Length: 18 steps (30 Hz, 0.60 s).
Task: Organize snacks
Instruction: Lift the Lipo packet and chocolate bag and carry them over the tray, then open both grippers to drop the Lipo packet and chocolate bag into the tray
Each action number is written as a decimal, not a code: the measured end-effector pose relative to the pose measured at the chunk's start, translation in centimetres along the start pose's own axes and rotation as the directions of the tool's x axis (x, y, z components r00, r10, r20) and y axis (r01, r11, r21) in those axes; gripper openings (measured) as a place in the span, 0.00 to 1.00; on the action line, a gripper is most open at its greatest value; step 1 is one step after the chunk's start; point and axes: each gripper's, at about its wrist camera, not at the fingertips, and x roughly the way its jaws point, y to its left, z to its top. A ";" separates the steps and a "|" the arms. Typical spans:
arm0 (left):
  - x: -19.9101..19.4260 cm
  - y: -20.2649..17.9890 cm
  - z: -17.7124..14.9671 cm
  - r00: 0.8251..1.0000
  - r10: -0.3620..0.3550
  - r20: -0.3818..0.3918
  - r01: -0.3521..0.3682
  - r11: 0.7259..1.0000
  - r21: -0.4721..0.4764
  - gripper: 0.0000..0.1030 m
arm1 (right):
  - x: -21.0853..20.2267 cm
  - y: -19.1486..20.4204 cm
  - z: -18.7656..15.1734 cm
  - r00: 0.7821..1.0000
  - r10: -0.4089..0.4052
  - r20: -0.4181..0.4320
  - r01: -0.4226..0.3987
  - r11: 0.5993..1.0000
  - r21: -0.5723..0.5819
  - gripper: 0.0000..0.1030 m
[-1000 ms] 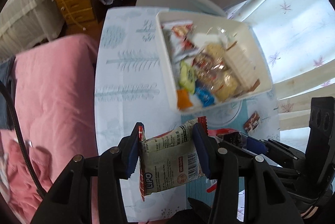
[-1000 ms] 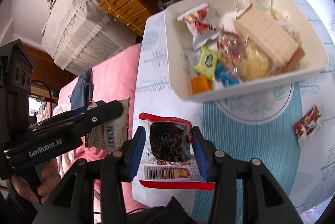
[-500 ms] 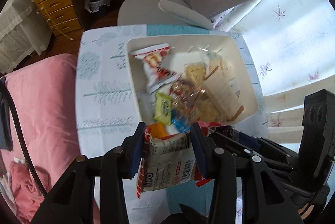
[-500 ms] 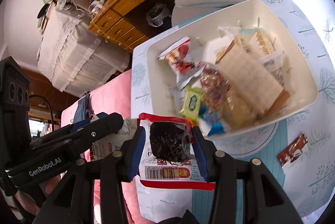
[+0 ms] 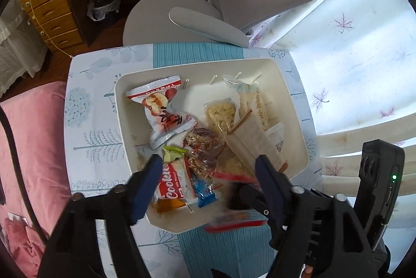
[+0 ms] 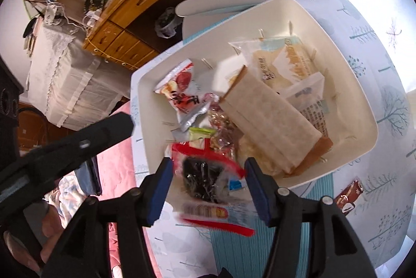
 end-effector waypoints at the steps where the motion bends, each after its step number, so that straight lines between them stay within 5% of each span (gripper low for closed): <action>1: -0.2 0.0 -0.1 1.000 -0.001 0.003 0.001 1.000 0.002 0.71 | 0.0 0.0 -0.1 1.000 -0.003 -0.005 0.003 1.000 0.002 0.57; 7: -2.2 0.3 -1.7 1.000 0.019 0.018 -0.018 1.000 -0.015 0.71 | -1.2 0.4 -1.5 1.000 0.002 0.008 -0.003 1.000 0.024 0.74; 18: -6.8 1.7 -9.2 0.999 0.001 0.045 0.002 0.998 -0.060 0.75 | -5.2 1.6 -7.1 0.999 -0.014 0.042 0.012 0.998 0.055 0.75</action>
